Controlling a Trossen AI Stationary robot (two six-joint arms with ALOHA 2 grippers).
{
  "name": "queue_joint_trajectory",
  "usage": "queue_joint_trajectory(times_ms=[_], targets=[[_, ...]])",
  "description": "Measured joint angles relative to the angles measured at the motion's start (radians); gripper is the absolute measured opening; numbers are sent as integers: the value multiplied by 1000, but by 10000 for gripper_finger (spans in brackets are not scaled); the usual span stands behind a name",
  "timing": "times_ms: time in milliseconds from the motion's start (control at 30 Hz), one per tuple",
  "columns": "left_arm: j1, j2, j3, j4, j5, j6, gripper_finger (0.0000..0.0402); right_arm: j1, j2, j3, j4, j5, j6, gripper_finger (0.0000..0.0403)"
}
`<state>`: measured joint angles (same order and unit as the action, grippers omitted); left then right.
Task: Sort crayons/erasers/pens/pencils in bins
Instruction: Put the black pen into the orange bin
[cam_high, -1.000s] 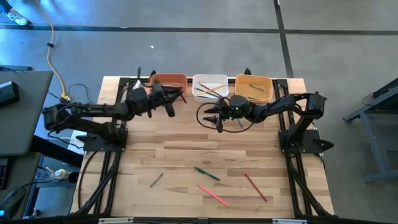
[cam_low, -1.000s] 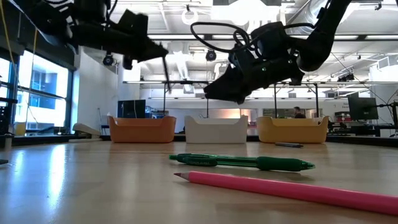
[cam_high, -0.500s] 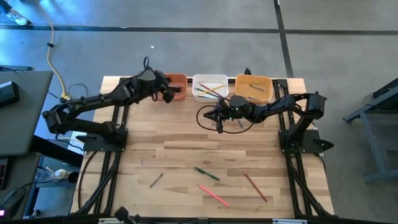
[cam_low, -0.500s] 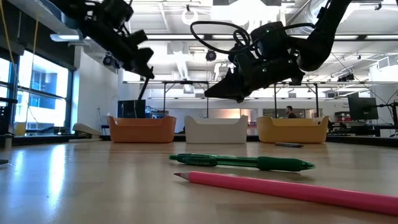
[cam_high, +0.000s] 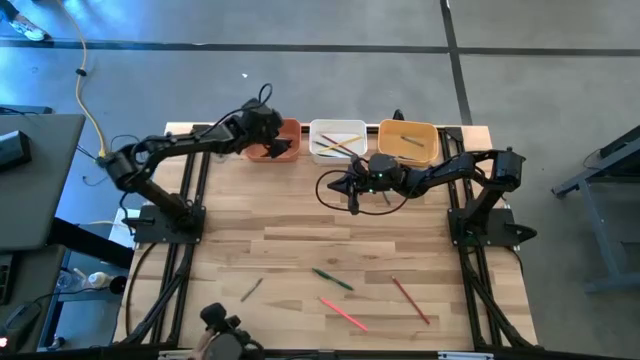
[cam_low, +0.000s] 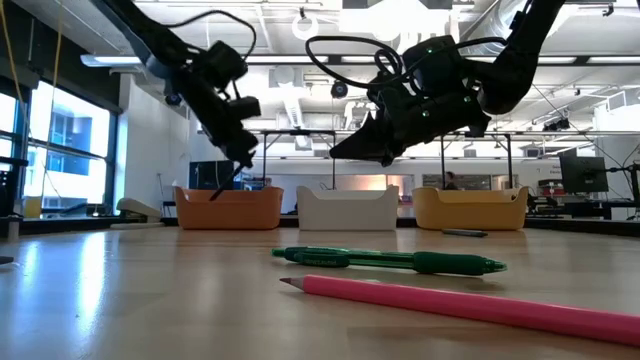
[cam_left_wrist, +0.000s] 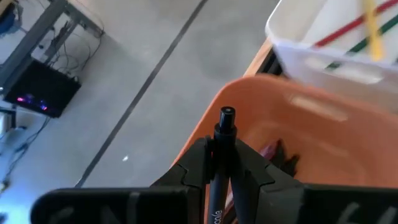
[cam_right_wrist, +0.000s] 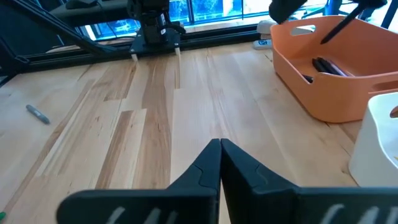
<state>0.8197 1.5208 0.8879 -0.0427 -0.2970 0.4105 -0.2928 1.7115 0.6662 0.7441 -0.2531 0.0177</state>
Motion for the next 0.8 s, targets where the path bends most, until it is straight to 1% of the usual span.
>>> queue_joint_trajectory(times_ms=[167,433,567,800], targets=[[20,71,51,-37,-6,46,27,0,0,0,-1,0,0,0],[25,135,117,-157,-5,72,32,0,0,0,-8,0,-19,0],[25,169,141,-211,24,75,33,0,0,0,-8,0,-19,0],[24,193,148,-221,22,78,41,0,0,0,-13,0,-19,0]])
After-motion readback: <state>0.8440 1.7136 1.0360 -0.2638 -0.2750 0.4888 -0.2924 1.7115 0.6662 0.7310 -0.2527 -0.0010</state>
